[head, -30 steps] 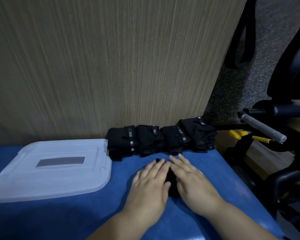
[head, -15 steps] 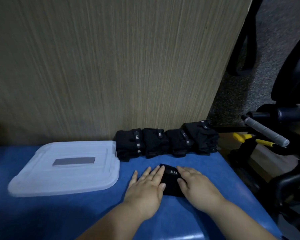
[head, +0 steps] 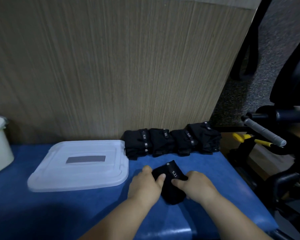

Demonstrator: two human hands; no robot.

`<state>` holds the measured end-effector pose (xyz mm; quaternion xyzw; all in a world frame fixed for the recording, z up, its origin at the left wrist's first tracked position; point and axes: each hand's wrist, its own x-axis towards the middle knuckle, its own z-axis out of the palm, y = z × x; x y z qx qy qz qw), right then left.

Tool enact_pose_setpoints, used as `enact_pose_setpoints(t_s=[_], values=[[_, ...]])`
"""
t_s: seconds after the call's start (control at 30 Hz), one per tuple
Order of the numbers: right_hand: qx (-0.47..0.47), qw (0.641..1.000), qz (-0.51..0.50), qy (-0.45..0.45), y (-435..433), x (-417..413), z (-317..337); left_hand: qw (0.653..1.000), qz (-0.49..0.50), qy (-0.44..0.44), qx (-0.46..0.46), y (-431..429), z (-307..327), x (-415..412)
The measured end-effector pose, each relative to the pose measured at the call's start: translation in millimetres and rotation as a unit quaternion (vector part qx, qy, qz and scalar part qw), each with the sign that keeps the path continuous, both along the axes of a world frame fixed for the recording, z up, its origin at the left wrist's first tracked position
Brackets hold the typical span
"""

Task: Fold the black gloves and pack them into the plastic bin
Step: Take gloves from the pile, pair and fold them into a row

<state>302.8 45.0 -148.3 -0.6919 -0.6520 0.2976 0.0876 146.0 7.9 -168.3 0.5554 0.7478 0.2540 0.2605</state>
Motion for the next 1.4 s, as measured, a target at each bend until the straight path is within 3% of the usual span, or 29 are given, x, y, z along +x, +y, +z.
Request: enact_pose_setpoints(t_s=[0.13, 0.27, 0.43, 0.5, 0.7, 0.93, 1.1, 1.23, 1.4], values=[[-0.02, 0.995, -0.024, 0.091, -7, -13, -5, 0.992, 0.034, -0.121, -0.007, 7, 7, -4], [-0.017, 0.979, -0.053, 0.196, -9, -20, 1, 0.951, 0.058, -0.303, 0.031, 14, 17, -4], [0.01, 0.892, -0.145, 0.428, 7, -26, 12, 0.914, 0.063, -0.393, 0.082, 39, 35, 1], [0.079, 0.874, -0.168, 0.45, 19, -26, 18, 0.911, 0.057, -0.396, 0.098, 48, 47, 4], [0.246, 0.891, -0.177, 0.338, 64, -16, 45, 0.902, 0.02, -0.414, 0.122, 87, 75, 18], [0.304, 0.914, -0.172, 0.204, 102, -2, 65, 0.908, -0.023, -0.397, 0.129, 131, 80, 33], [0.313, 0.938, -0.145, 0.011, 114, 5, 63, 0.956, -0.028, -0.229, 0.181, 149, 70, 42], [0.366, 0.911, -0.106, -0.158, 128, 9, 43, 0.979, -0.055, -0.097, 0.17, 155, 58, 44], [0.418, 0.888, -0.072, -0.175, 140, 16, 14, 0.965, -0.065, 0.122, 0.221, 156, 45, 44]])
